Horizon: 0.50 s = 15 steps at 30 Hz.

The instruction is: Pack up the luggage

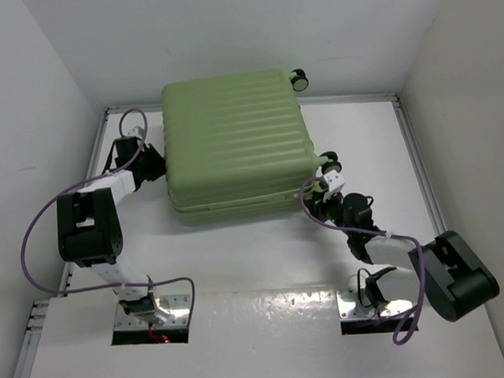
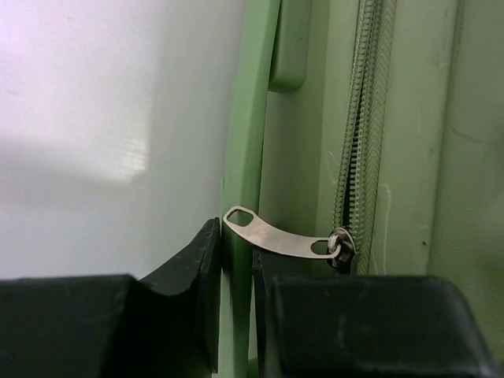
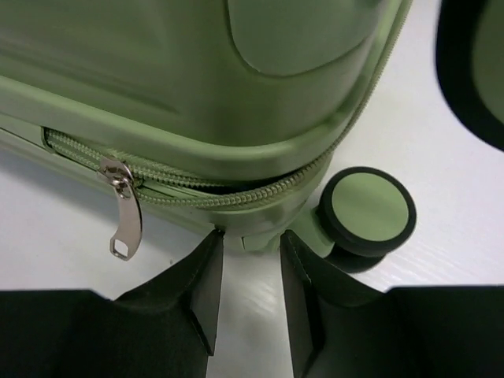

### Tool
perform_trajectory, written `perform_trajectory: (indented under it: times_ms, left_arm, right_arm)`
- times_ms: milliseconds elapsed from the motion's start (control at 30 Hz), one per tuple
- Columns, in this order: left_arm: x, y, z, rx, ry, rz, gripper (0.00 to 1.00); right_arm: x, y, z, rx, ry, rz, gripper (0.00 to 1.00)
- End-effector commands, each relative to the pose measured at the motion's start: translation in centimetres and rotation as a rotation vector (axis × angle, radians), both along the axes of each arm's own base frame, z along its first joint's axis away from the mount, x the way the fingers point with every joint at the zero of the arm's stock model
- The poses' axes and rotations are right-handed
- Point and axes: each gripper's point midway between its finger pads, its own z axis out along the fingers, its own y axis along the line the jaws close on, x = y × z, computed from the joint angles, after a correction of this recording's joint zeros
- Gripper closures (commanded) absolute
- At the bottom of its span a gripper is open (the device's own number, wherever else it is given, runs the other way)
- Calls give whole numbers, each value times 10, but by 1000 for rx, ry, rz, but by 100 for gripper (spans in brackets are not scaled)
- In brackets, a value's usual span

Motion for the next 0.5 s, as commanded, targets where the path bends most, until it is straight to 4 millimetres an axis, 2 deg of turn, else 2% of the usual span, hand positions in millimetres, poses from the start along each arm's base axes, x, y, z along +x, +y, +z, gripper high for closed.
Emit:
perform_trajectory:
  times_ms: [0,33,67,133,167,200,300,333,367,400,433,467]
  left_arm:
    - [0,28,-34,14,87,120,100]
    - [0,33,-33,7,86,128,100]
    - [2,38,-34,7,86,138,100]
    - [1,45,-37,-5,94,150,100]
    - [0,49,-37,-12,93,154,100]
    - [0,49,-37,-12,93,154,100]
    - [1,55,-35,-26,82,160,100]
    - [-2,58,-38,-28,91,169,100]
    - [-2,58,-38,-28,91,169,100]
    - [-3,63,-38,-28,91,181,100]
    - [-1,62,-36,-33,81,174,100]
    - [-1,62,-36,-33,80,174,100]
  right_arm:
    - [44,1,55,36,-199,-63,66]
    - [49,0,56,43,-195,-73,66]
    - [59,8,74,73,-230,-52,66]
    - [65,19,69,89,-209,-27,66]
    - [74,28,85,108,-247,-12,66]
    - [76,34,81,104,-234,0,66]
    - [92,50,91,115,-258,7,66]
    - [98,55,86,109,-248,5,66]
    - [104,60,95,120,-270,11,65]
    - [110,63,100,125,-281,10,65]
    - [113,67,95,122,-267,11,65]
    - [116,67,97,121,-275,4,63]
